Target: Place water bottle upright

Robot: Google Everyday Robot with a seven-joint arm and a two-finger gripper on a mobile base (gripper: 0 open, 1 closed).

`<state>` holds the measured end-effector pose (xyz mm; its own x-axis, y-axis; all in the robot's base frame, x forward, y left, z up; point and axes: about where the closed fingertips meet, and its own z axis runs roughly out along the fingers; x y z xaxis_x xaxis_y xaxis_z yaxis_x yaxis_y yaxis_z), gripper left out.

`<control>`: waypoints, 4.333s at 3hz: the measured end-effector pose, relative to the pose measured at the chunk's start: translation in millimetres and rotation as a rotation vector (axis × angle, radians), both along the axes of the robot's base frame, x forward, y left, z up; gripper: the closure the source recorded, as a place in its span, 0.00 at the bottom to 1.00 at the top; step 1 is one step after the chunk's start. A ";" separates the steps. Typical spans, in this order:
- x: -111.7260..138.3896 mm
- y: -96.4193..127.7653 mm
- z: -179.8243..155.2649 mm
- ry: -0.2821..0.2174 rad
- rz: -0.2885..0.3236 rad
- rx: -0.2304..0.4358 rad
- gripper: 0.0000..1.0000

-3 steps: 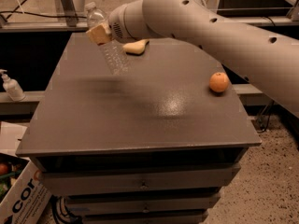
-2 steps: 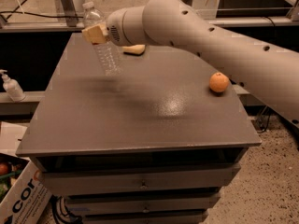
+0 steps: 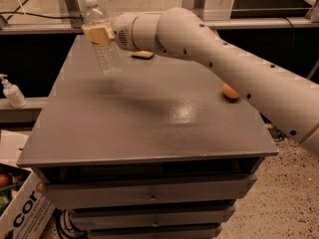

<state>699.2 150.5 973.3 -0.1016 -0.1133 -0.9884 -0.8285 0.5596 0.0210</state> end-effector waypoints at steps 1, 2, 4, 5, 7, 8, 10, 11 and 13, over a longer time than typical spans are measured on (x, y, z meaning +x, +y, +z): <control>0.9 7.4 -1.5 -0.083 0.073 -0.026 1.00; 0.9 7.6 -1.5 -0.082 0.073 -0.025 1.00; -6.4 7.6 -6.9 -0.134 0.199 0.002 1.00; -13.1 2.3 -10.7 -0.173 0.281 0.000 1.00; -32.8 -8.5 -31.6 -0.187 0.383 -0.023 1.00; -40.7 -12.4 -43.9 -0.169 0.390 -0.015 1.00; -43.3 -17.7 -47.9 -0.160 0.380 -0.020 0.83; -43.3 -17.7 -47.3 -0.160 0.380 -0.020 0.60; -41.5 -33.1 -47.9 -0.172 0.342 -0.037 0.13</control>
Offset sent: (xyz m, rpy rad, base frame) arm 0.0024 0.0039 -0.0008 -0.0119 -0.0619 0.0564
